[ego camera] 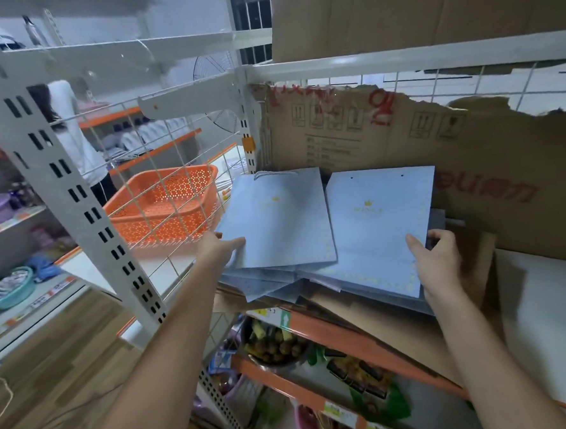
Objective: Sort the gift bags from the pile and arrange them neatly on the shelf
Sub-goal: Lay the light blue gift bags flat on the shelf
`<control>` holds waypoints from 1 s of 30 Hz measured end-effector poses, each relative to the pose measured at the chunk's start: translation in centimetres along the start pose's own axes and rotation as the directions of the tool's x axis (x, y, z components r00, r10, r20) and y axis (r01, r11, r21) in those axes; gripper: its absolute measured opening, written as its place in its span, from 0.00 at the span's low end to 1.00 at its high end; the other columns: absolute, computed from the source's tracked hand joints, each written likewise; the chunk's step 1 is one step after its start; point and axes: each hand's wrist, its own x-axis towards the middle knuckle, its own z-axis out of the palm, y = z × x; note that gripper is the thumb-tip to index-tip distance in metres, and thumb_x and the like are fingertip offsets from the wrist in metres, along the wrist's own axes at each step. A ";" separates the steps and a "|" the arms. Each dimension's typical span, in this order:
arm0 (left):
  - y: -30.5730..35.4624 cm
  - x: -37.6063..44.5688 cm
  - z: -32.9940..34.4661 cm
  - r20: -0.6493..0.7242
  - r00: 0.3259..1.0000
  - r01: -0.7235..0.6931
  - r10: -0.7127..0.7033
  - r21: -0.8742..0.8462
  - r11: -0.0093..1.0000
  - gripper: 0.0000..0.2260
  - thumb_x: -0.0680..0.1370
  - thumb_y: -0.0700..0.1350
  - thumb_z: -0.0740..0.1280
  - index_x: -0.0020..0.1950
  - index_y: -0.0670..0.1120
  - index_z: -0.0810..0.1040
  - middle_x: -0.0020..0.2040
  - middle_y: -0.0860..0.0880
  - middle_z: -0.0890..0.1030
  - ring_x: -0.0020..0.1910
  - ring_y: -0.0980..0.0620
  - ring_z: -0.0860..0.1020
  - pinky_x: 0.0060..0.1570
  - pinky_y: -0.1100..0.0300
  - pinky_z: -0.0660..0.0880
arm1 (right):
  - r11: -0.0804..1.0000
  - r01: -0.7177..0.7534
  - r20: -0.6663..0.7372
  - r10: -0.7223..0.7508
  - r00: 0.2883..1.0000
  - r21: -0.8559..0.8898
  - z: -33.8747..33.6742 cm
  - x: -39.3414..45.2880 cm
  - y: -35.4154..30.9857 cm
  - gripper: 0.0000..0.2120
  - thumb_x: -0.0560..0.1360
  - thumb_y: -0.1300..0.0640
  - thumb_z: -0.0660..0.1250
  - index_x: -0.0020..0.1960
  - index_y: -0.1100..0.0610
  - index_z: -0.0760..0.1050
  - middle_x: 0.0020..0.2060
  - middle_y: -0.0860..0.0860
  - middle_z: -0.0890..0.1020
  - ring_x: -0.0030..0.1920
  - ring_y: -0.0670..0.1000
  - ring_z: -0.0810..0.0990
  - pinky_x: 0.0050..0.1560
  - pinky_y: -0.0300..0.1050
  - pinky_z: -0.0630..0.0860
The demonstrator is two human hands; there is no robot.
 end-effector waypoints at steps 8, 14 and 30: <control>1.6 -3.0 0.4 0.274 0.955 0.260 -0.109 -0.609 0.749 0.15 0.78 0.39 0.65 0.64 0.40 0.69 0.51 0.42 0.77 0.21 0.54 0.74 0.14 0.71 0.63 | 0.979 -0.010 0.031 0.004 1.000 0.206 -1.3 -0.5 -1.1 0.10 0.77 0.59 0.63 0.56 0.58 0.65 0.52 0.55 0.75 0.51 0.54 0.76 0.49 0.48 0.73; 2.0 -4.7 2.4 0.289 0.957 0.147 0.035 -0.584 0.799 0.17 0.81 0.38 0.59 0.70 0.43 0.66 0.52 0.46 0.75 0.45 0.50 0.78 0.37 0.60 0.75 | 0.968 -0.020 0.008 0.019 1.000 0.251 -5.0 -0.5 -0.3 0.11 0.77 0.60 0.63 0.58 0.57 0.65 0.40 0.48 0.75 0.36 0.46 0.77 0.34 0.42 0.72; 3.4 -22.3 14.6 0.433 0.835 -0.072 0.340 -0.527 0.847 0.06 0.81 0.48 0.59 0.57 0.56 0.72 0.49 0.49 0.81 0.44 0.47 0.80 0.42 0.53 0.74 | 0.993 0.024 -0.197 -0.001 0.980 0.113 -33.4 -6.5 6.2 0.30 0.61 0.27 0.66 0.46 0.53 0.76 0.39 0.43 0.85 0.37 0.33 0.80 0.36 0.29 0.76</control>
